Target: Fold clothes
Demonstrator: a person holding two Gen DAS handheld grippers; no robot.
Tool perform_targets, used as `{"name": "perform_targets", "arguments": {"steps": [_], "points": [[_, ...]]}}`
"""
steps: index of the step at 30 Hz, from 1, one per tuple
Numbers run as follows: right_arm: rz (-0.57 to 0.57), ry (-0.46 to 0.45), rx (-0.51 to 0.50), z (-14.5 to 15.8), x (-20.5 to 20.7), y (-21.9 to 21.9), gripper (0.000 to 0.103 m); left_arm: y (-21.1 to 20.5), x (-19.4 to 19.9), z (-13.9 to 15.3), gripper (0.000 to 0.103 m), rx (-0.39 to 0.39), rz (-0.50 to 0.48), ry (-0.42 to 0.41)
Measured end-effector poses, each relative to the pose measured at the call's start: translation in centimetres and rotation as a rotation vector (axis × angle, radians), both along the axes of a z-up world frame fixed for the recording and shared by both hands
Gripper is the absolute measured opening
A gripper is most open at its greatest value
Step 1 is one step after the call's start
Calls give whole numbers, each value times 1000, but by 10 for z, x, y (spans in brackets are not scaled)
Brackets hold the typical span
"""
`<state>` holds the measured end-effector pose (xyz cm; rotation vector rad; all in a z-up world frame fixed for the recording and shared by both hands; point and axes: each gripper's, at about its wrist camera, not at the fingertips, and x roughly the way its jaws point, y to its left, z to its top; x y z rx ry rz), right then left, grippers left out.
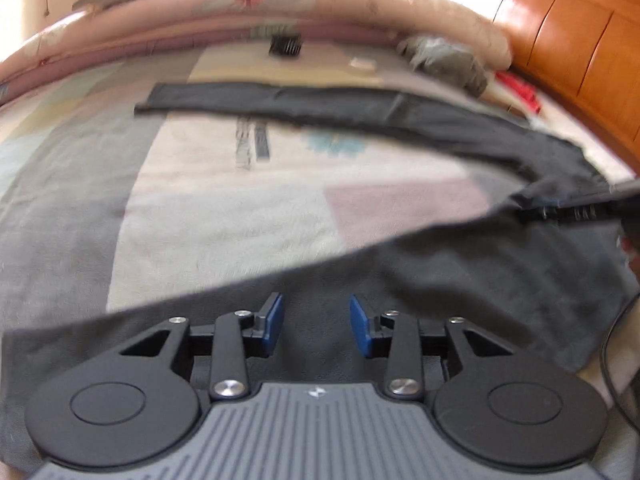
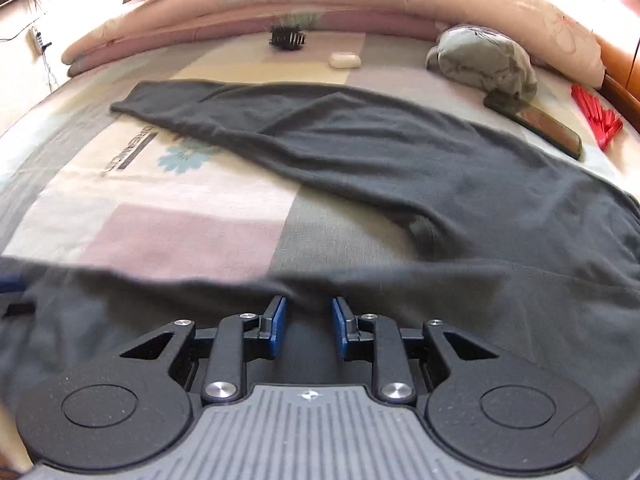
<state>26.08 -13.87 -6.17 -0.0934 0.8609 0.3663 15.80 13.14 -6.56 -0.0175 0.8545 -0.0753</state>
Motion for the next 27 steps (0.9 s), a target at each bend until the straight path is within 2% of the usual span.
{"name": "perform_targets", "arguments": {"steps": [3, 7, 10, 12, 14, 15, 17, 20, 21, 23, 27], "points": [[-3, -24, -2, 0, 15, 5, 32, 10, -14, -3, 40, 13, 13, 3], [-27, 9, 30, 18, 21, -5, 33, 15, -17, 9, 39, 55, 46, 21], [-25, 31, 59, 29, 3, -18, 56, 11, -13, 13, 44, 74, 22, -18], [-24, 48, 41, 27, -7, -21, 56, 13, -9, 6, 48, 69, 28, 14], [-39, 66, 21, 11, -2, -15, 56, 19, -13, 0, 49, 60, 55, 28], [-49, 73, 14, 2, 3, -12, 59, 24, -17, 1, 49, 64, 77, 36], [-45, 24, 8, -5, 10, -2, 78, 34, -25, 3, 49, 97, 128, 54], [-39, 27, -22, -2, 19, 8, 80, 49, -33, 8, 51, 104, 186, 78], [-26, 27, -17, 5, 14, 4, 80, 50, -34, 11, 49, 109, 191, 76], [-7, 6, 4, 19, -4, -12, 79, 42, -35, 18, 49, 117, 157, 43], [-71, -46, 4, 40, -50, -70, 85, 3, -17, 29, 57, 54, -16, -26]]}}
